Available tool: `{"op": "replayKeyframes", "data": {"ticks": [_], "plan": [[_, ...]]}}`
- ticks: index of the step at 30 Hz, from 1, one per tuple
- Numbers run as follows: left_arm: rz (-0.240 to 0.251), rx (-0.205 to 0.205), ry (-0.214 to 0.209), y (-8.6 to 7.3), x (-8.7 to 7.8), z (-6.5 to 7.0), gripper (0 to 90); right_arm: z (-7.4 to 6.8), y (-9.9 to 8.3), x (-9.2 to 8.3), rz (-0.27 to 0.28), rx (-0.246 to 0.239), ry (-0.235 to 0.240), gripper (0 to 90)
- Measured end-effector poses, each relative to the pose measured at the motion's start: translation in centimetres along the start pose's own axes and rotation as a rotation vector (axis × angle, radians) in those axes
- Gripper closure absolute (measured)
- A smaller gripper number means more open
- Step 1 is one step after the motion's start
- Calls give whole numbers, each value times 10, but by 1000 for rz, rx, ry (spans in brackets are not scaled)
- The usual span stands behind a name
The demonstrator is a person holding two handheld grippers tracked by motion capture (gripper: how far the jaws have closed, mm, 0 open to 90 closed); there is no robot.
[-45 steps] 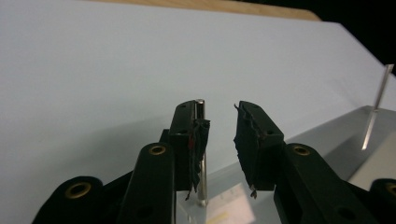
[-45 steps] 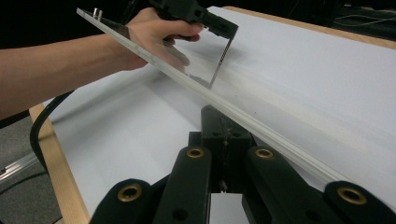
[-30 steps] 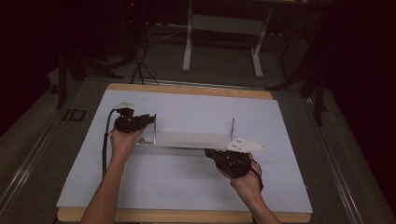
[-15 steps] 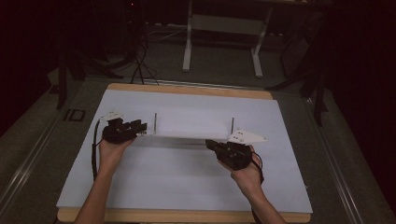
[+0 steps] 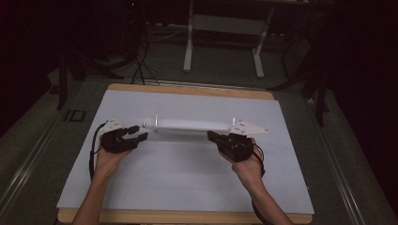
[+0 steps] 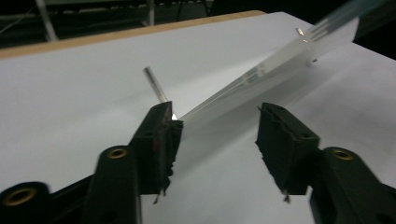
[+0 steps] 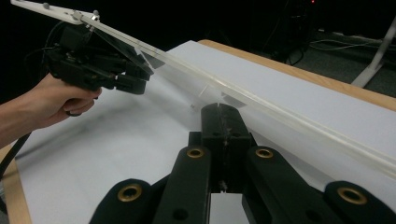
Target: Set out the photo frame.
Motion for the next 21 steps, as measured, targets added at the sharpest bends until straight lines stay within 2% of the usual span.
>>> {"op": "replayKeyframes", "data": {"ticks": [4,10,13,21], "plan": [[29,20,-6,13,2,6,427,2,3,1,2,-1,-5,900],[47,57,-8,27,6,13,425,7,5,1,-1,1,-12,900],[40,79,-3,30,9,14,425,11,6,1,0,7,-18,900],[50,87,-9,34,13,16,472,18,9,1,-1,14,-29,900]]}}
Point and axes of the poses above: each handheld gripper's, and its own axes: x roughly forward along the jaws, y roughly out of its top, z roughly to its right, the point moved 10 cm from there along x, roughly forward along the jaws, and after that the axes turned 12 degrees about -z, right-handed, at the moved point
